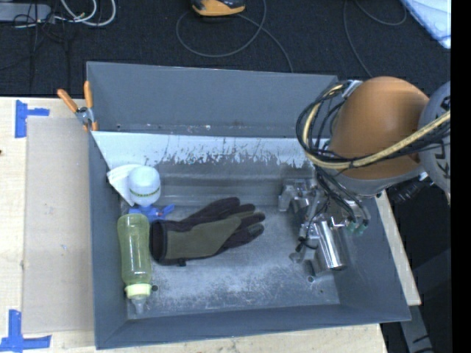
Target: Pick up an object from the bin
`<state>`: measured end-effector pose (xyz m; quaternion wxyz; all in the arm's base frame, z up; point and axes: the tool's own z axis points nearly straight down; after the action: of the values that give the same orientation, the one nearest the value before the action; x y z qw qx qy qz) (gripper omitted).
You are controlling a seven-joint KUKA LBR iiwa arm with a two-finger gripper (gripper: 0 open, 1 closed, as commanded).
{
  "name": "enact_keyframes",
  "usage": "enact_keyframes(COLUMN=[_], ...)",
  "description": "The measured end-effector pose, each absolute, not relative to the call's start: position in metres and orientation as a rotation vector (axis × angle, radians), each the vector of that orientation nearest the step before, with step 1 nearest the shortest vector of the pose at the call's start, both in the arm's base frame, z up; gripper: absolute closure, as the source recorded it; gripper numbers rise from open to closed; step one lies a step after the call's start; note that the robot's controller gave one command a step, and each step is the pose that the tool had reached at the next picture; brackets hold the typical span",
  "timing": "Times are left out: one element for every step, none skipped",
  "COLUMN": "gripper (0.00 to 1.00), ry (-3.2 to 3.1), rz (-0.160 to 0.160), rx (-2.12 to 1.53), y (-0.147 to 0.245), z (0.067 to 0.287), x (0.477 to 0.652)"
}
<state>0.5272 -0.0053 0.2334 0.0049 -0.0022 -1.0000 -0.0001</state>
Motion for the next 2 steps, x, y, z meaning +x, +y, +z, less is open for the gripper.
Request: enact_keyframes(gripper=[0.0,0.0], ry=[-3.14,-3.143], rz=[0.0,0.0], rx=[-0.007,-0.002], y=[-0.0052,-0.005], z=[0.2377,0.2351], x=[0.5286,0.5341])
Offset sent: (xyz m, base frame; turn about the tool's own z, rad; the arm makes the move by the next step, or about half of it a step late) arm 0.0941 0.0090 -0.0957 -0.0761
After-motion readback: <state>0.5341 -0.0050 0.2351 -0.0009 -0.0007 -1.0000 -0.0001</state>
